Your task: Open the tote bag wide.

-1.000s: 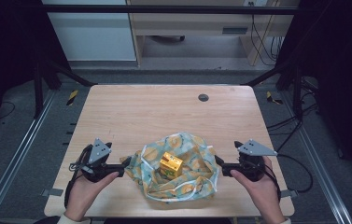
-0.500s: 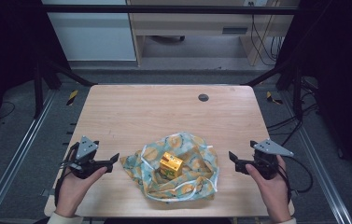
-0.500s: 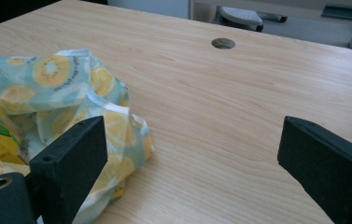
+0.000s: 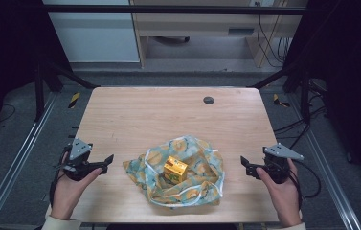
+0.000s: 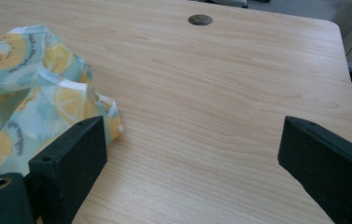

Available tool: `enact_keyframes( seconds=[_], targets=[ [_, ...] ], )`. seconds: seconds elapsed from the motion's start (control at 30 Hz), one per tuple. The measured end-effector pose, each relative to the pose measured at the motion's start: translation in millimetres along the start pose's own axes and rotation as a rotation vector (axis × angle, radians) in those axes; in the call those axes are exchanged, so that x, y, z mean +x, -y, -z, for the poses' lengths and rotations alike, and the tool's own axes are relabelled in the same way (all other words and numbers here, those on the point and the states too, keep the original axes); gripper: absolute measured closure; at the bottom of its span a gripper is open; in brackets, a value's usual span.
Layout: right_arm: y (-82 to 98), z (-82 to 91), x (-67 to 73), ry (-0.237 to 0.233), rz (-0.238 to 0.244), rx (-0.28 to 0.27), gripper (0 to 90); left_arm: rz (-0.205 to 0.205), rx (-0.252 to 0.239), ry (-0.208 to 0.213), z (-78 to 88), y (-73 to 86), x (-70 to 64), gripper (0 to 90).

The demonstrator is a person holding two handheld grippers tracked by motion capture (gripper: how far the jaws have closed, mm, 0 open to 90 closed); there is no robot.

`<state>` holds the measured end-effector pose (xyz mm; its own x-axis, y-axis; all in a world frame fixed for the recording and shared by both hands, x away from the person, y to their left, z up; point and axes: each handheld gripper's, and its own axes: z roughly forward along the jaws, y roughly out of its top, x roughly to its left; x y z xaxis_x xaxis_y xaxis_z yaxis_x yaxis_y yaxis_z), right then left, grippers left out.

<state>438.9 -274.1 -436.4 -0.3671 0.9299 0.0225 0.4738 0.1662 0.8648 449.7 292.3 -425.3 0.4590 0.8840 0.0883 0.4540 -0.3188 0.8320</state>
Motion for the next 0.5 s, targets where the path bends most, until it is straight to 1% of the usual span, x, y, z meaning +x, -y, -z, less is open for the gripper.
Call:
enact_keyframes(
  seconds=[0.1,0.17,0.3,0.4,0.43,0.5],
  targets=[
    [3.0,-2.6,-3.8,0.013,0.007,0.013,8.2,-0.002,0.017,-0.003,-2.7,2.1,2.7,11.6],
    [5.5,-4.7,-5.7,0.014,-0.009,0.03,8.0,-0.001,0.028,-0.004,-5.2,4.1,4.5,11.6],
    [10.0,-9.1,-9.4,0.024,0.001,0.051,7.8,-0.01,0.061,-0.014,-9.7,7.7,7.9,11.3],
    [11.6,-10.4,-10.3,0.028,-0.004,0.065,7.9,-0.012,0.072,-0.014,-11.8,9.1,8.8,11.1],
    [14.4,-13.2,-13.3,0.042,0.004,0.074,7.9,-0.017,0.086,-0.015,-13.5,10.2,9.5,11.0],
    [16.2,-14.4,-15.2,0.044,-0.002,0.084,7.8,-0.019,0.096,-0.015,-15.1,11.4,10.6,10.9]
  ],
)
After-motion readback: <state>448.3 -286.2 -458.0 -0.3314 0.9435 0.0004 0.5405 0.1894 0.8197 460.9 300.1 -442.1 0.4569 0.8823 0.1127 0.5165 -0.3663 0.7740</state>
